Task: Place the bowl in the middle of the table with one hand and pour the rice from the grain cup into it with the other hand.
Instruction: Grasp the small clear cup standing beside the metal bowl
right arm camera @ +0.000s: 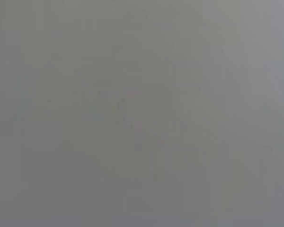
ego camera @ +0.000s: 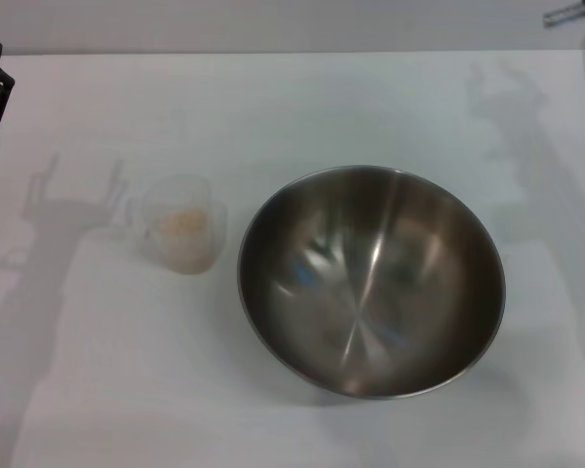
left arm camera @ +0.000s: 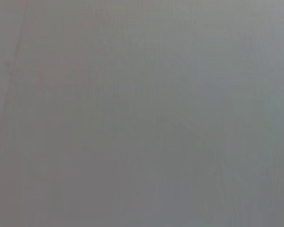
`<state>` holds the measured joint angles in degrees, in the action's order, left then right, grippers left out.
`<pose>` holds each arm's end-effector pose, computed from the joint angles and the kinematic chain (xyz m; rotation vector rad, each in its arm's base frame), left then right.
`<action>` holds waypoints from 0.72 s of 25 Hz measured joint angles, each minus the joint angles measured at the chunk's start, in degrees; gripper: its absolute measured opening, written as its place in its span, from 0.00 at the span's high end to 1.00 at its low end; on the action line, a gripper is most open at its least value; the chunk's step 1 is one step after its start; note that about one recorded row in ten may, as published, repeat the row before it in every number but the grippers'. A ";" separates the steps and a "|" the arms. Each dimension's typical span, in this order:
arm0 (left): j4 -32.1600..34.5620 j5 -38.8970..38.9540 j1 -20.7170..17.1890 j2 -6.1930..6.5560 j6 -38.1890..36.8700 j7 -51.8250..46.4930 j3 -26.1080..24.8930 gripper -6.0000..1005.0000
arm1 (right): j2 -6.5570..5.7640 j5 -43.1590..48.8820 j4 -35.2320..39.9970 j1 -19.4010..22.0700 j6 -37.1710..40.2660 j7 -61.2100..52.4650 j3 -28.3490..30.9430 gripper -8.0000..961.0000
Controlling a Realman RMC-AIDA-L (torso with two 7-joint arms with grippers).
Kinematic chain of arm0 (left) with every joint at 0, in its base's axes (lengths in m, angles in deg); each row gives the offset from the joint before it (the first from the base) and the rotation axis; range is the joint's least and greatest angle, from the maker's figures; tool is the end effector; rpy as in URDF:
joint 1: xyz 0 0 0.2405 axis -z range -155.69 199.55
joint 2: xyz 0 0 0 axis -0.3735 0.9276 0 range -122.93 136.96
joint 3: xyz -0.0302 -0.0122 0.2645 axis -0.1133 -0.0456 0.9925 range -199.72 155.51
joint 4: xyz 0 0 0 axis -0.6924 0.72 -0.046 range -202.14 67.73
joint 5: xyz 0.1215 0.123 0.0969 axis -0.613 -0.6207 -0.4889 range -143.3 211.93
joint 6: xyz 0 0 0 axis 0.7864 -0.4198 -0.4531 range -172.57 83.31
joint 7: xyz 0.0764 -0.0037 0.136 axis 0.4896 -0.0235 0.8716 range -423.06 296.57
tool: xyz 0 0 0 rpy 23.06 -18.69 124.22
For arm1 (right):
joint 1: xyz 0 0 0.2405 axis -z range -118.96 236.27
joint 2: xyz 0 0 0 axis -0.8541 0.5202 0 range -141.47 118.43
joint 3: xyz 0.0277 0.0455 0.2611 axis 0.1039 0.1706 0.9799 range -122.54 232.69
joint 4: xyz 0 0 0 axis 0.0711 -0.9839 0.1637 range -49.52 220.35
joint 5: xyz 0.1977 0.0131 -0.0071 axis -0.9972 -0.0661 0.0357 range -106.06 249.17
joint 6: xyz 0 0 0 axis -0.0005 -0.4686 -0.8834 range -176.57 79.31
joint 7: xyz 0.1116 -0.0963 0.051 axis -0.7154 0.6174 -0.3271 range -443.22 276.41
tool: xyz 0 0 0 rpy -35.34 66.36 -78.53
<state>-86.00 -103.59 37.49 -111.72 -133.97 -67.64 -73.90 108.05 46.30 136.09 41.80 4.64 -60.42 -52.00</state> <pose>-0.2877 0.2892 0.0170 -1.4344 -0.2492 -1.0006 0.1988 0.3734 0.0294 -1.4709 0.0121 0.7118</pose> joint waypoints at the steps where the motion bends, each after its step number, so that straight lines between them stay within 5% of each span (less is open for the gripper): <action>1: 0.09 0.00 0.08 0.00 0.04 0.00 0.00 0.25 | -0.05 0.01 -2.36 -0.08 2.73 -3.38 0.19 0.62; 11: 3.16 -0.45 -1.37 -0.10 0.81 -5.35 3.16 0.26 | -0.55 0.01 -27.49 -2.90 21.36 -31.40 3.31 0.62; 18: 3.74 -0.43 -4.51 -0.06 0.15 -7.54 6.59 0.26 | -0.47 0.02 -33.14 -3.63 23.06 -34.15 3.71 0.62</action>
<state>-82.26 -104.02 32.98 -111.78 -133.82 -75.18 -67.31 107.58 46.32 102.95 38.17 27.70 -94.57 -48.29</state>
